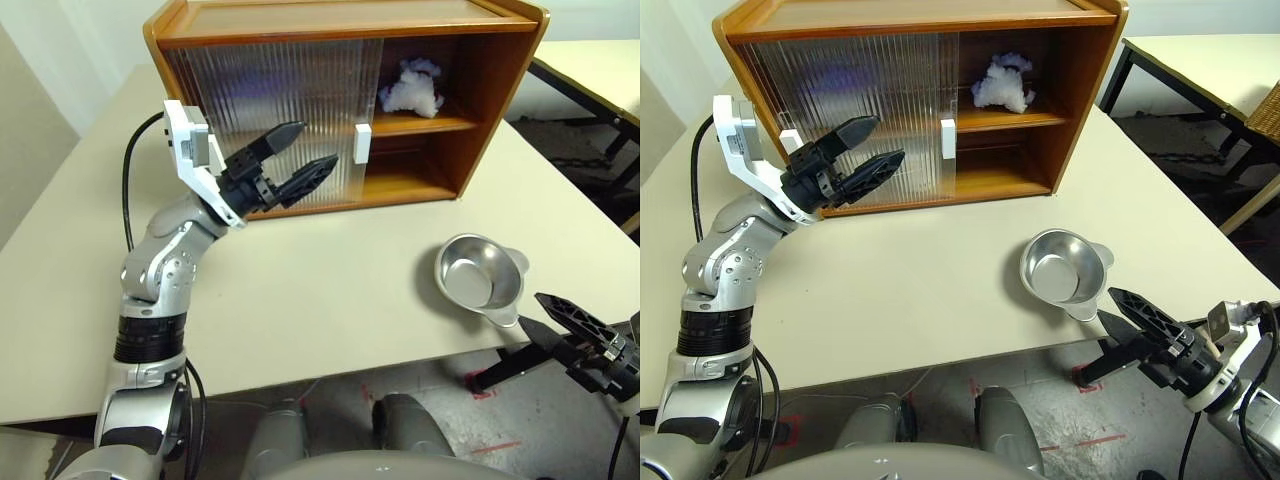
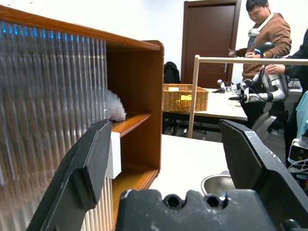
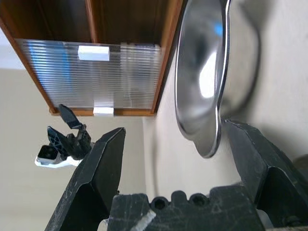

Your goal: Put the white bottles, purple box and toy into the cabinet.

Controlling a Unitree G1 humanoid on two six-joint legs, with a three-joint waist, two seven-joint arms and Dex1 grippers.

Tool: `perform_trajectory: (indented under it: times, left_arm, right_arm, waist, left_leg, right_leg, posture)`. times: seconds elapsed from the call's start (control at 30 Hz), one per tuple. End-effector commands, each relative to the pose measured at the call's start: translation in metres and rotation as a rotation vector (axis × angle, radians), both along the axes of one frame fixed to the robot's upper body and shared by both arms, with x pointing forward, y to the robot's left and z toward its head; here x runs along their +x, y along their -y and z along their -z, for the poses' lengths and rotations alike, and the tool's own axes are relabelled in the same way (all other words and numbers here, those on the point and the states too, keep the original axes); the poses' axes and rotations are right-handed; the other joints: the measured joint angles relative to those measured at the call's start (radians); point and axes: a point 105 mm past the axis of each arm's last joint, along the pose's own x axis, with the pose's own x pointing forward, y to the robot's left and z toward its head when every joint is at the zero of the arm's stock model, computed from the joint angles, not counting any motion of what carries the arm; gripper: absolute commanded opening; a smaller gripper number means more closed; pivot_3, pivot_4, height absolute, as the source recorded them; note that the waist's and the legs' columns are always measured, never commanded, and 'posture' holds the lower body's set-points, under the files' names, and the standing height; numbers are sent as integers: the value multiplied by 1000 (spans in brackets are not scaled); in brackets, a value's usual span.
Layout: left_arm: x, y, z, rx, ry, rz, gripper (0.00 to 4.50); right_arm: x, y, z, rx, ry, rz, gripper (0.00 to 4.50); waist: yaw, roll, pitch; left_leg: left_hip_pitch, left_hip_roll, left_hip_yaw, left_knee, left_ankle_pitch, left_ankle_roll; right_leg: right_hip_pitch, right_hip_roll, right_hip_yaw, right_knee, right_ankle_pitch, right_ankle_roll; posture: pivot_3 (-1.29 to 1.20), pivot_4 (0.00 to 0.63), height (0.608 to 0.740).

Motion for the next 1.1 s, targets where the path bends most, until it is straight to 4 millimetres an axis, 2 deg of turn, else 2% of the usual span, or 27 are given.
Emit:
perform_trajectory:
  times: [0.03,0.6,1.1]
  left_arm:
    - [-1,-3,1,7,-10,-4,4500]
    - [-1,-6,-2,11,-8,-14,4500]
    - [-1,-7,-3,13,-3,-25,4500]
  right_arm:
    - [-2,0,4,-11,-8,-11,4472]
    - [-7,-15,21,-17,-68,-89,4472]
    - [3,-26,21,-9,-49,-130,4472]
  waist:
    - [1,0,0]
    - [2,-1,1]
    - [4,-2,1]
  left_leg:
    - [0,0,0,0,0,0]
    - [0,0,0,0,0,0]
    - [0,0,0,0,0,0]
  right_leg:
    - [0,0,0,0,0,0]
    - [0,0,0,0,-1,-1]
    - [0,0,0,0,0,-1]
  posture:
    - [1,2,740]
    - [14,7,740]
    - [25,0,740]
